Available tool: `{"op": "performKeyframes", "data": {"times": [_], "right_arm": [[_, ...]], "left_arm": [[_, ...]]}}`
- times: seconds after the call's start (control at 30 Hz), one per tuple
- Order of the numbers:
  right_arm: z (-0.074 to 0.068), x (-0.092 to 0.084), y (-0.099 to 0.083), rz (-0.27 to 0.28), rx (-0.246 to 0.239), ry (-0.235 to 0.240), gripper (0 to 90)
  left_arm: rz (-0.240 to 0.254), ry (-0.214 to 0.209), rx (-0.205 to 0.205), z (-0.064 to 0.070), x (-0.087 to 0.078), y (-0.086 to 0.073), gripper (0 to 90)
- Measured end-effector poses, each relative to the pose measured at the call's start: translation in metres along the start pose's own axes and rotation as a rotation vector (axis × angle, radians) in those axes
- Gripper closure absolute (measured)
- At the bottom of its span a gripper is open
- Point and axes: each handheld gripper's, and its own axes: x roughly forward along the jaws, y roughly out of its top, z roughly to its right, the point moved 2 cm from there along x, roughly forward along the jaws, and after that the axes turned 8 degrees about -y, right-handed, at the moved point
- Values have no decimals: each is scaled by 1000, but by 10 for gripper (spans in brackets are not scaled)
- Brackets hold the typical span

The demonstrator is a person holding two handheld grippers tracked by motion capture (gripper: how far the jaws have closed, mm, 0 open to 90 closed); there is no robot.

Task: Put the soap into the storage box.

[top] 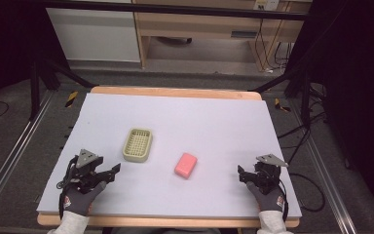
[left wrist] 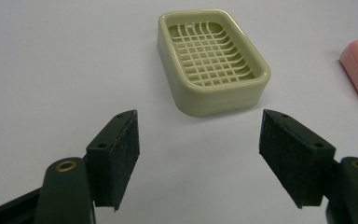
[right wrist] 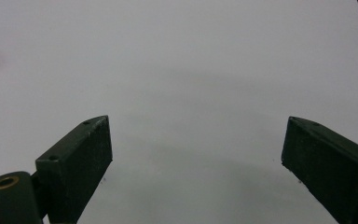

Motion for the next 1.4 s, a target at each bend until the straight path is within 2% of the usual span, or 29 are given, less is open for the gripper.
{"op": "performKeyframes", "data": {"times": [0.3, 0.5, 0.83, 1.07, 1.4], "right_arm": [[-1, 0, 0, 1, -11, -10, 88], [-2, 0, 0, 2, -16, -13, 88], [-3, -1, 0, -1, -15, -19, 88], [-3, -1, 0, -5, -12, -20, 88], [-3, -1, 0, -2, -17, -20, 88]], "left_arm": [[2, -31, 23, 11, 4, 8, 279], [4, -32, 28, 14, 4, 13, 277], [10, -56, 42, 21, 5, 32, 271], [36, -78, 56, 35, 8, 46, 270], [40, -115, 76, 52, 19, 58, 267]]}}
